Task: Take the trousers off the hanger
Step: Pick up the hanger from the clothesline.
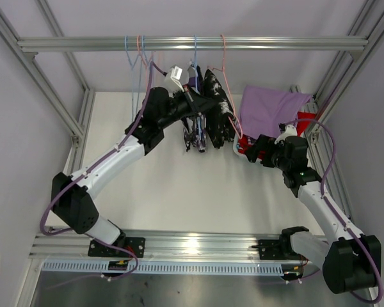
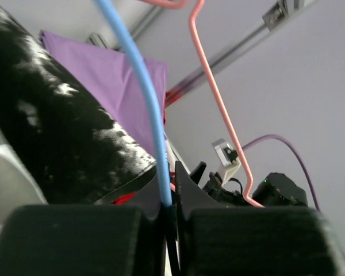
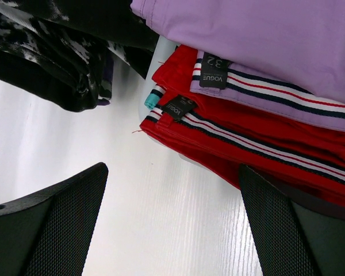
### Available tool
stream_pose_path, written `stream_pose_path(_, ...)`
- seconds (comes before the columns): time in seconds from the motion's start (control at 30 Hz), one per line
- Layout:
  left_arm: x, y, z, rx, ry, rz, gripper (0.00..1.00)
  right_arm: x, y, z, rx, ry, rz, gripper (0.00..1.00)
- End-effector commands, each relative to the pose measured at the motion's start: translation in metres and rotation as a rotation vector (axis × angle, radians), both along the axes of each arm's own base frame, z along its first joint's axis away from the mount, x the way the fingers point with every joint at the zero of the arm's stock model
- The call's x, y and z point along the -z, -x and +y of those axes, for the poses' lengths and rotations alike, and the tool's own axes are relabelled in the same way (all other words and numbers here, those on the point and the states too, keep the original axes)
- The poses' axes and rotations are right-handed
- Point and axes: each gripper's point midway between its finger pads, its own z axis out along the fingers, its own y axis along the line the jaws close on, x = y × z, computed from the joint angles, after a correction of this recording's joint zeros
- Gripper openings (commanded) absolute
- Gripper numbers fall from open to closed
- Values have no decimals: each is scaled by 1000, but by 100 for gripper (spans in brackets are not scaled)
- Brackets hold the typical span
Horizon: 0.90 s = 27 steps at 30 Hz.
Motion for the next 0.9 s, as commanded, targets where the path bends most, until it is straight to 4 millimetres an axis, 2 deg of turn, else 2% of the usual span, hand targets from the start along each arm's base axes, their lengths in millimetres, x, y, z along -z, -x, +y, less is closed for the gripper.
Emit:
stream_pose_path(0.0,-61,24,13,5,136,-131,0,-13,-9,-1,0,11,-46,99)
stream_pose_path(0.23,-106,43,26,13,176,-247,0,-13,-8,-1,0,11,-43,100)
stream_pose_path(0.47,-145,42,51,-106,180,-355,0,-14,-6,1,-11,9,-41,99)
stream_pose_path(0.5,-144,39,54,-132,164,-350,0,-14,-6,1,-11,9,-40,99)
stream_pose_path(0.53,-156,40,57,-145,171,-375,0,-14,-5,3,-18,8,-38,99)
stream_pose_path(0.6,-159,37,60,-165,149,-391,0,-15,-4,4,-20,10,-42,99)
stream_pose_path(0.63,-167,38,63,-175,147,-405,0,-14,-4,4,-20,12,-40,99)
stream_pose_path(0.87,-174,42,76,-211,80,-446,0,-12,-4,7,-29,10,-33,99)
